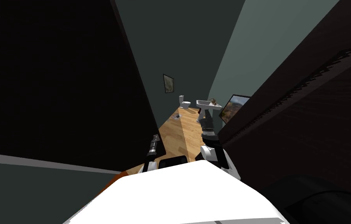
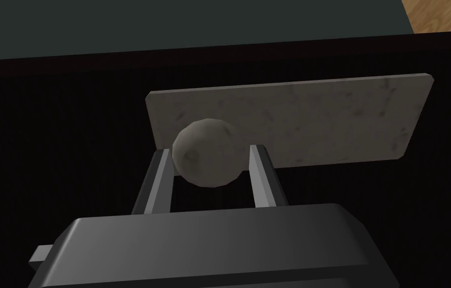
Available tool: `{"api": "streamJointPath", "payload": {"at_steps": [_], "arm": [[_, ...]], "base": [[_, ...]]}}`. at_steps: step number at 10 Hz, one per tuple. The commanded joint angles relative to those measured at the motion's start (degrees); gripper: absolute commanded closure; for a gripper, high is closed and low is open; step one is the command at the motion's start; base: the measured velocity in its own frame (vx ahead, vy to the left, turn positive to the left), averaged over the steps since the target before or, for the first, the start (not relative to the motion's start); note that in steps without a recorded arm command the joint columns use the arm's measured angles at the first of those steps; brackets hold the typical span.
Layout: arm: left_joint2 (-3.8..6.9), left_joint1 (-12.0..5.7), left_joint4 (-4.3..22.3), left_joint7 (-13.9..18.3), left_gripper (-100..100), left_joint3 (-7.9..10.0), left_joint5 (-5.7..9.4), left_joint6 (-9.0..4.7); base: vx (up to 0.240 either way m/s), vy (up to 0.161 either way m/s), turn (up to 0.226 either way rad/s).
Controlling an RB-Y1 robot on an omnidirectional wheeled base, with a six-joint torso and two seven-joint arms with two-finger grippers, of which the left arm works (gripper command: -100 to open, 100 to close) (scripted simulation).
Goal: Push the door open
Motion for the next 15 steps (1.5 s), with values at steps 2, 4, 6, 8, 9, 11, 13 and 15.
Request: {"api": "streamJointPath", "payload": {"at_steps": [2, 4, 6, 8, 9, 11, 13, 15], "arm": [[1.46, -0.42, -0.3, -0.8, 100, 2.12, 1.1, -0.03], [1.74, -0.49, -0.4, -1.3, 100, 3.32, 1.79, 0.1], [1.7, -0.53, -0.5, -1.5, 100, 3.95, 2.15, 0.16], [2.33, 1.59, -1.0, -2.0, -100, 1.89, 2.37, -1.4], [2.47, 2.67, -1.8, -2.2, -100, 1.14, 2.47, -1.6], [2.58, 5.15, -3.6, -2.7, -100, -0.58, 2.69, -2.05], [2.39, 7.91, -5.6, -3.2, -100, -2.48, 2.93, -2.55], [1.91, 10.75, -7.7, -3.8, -100, -4.45, 3.18, -3.07]], "base": [[0.234, -0.032, 0.089], [0.211, -0.039, 0.073], [0.166, -0.026, 0.095], [0.031, 0.02, 0.113], [-0.01, 0.02, 0.066], [-0.009, 0.013, 0.085], [0.004, 0.005, 0.111], [0.01, -0.005, 0.098]]}}
